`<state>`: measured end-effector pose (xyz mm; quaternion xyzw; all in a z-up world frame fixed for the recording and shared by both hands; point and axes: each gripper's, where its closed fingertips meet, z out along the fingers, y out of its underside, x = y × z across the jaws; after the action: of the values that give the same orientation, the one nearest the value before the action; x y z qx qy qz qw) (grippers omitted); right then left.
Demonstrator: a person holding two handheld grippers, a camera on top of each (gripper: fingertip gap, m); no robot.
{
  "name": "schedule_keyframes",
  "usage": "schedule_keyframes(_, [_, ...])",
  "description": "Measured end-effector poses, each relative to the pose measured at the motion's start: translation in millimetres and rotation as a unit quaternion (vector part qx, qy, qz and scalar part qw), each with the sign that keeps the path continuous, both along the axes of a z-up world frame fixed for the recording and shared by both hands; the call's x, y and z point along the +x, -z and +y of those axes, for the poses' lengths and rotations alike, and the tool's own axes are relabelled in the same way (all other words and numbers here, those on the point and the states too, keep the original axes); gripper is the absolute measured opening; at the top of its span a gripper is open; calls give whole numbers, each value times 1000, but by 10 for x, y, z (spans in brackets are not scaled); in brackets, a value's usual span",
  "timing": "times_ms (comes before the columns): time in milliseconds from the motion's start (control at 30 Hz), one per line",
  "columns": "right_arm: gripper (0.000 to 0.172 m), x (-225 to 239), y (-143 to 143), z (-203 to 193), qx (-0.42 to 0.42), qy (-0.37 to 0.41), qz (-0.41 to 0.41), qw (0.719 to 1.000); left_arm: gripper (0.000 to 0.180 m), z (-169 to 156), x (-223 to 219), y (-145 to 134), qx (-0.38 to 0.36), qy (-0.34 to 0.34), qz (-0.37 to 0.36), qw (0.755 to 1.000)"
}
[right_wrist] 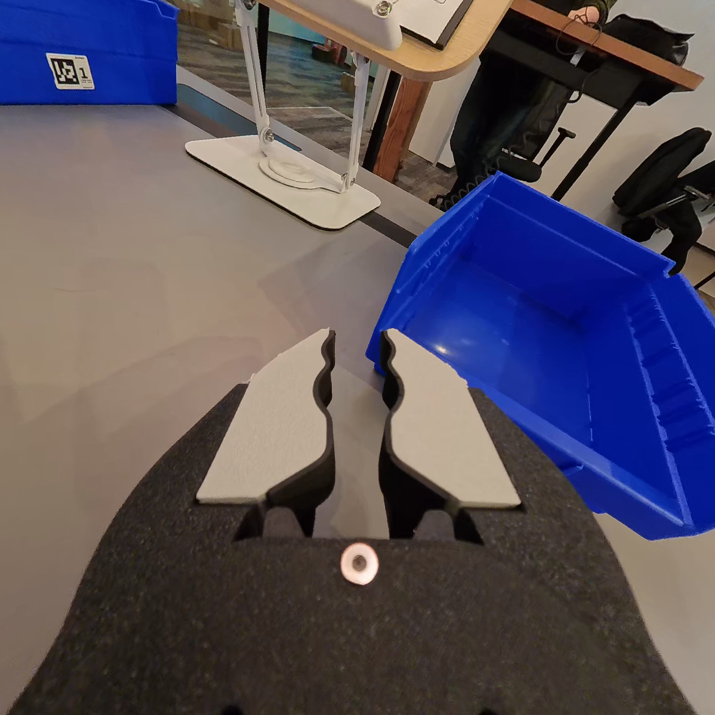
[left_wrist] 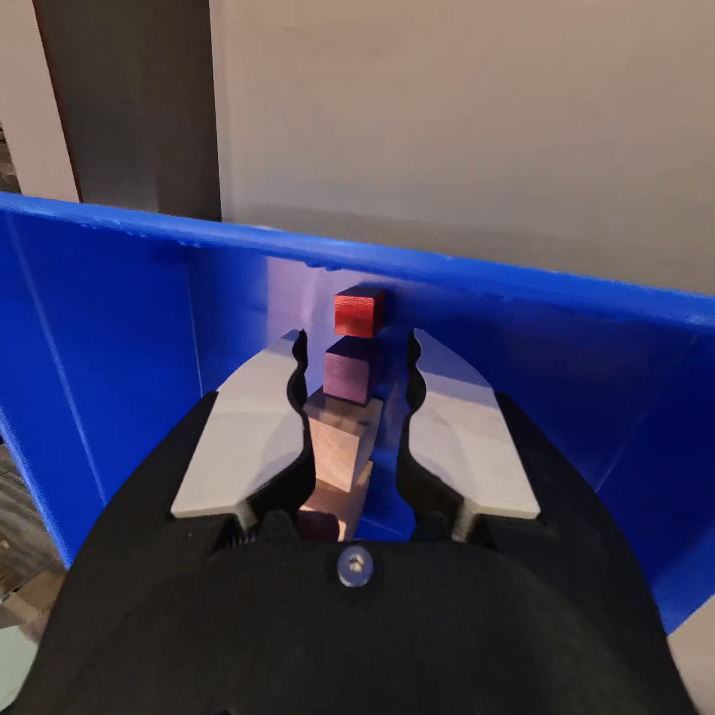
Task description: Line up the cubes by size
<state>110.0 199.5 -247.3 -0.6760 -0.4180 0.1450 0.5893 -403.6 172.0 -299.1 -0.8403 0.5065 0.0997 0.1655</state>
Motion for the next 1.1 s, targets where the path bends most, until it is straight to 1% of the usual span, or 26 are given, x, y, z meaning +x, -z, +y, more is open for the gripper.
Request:
schedule_keyframes(67, [21,-3,4,0,-2,-2,0,1000,44,3,35,18,-14,3,-10,1000])
schedule_keyframes(167, [21,-2,0,-2,-4,-3,3,1000,37,-7,-3,76,-40,3,5,999])
schedule_keyframes(300, [21,-3,-4,-4,-4,-5,4,1000,30,-18,2,173,-70,0,4,998])
schedule_keyframes(400, [21,-4,-4,-4,-5,-5,5,1000,25,-5,29,193,-78,1,-2,997])
schedule_keyframes(467, [21,-7,2,-2,-6,-5,3,1000,25,7,40,198,-78,-2,-7,997])
schedule_keyframes(633, [21,-13,10,-2,-6,-6,1,1000,22,59,52,140,-57,-12,-21,998])
schedule_keyframes(700, [21,-14,10,-4,-6,-7,1,1000,22,86,76,76,-41,-20,-36,998])
schedule_keyframes(767, [21,-14,5,-6,-6,-8,2,1000,22,89,40,14,-30,-27,-33,999])
schedule_keyframes(833, [21,-14,3,-7,-5,-8,3,1000,21,90,34,-97,-12,-33,-45,998])
schedule_keyframes(1000, [22,-12,-9,-8,-4,-10,6,1000,21,26,-72,-480,49,-58,-54,996])
schedule_keyframes(1100, [24,-7,-72,-15,10,-10,12,1000,21,-85,-135,-813,107,-74,-60,990])
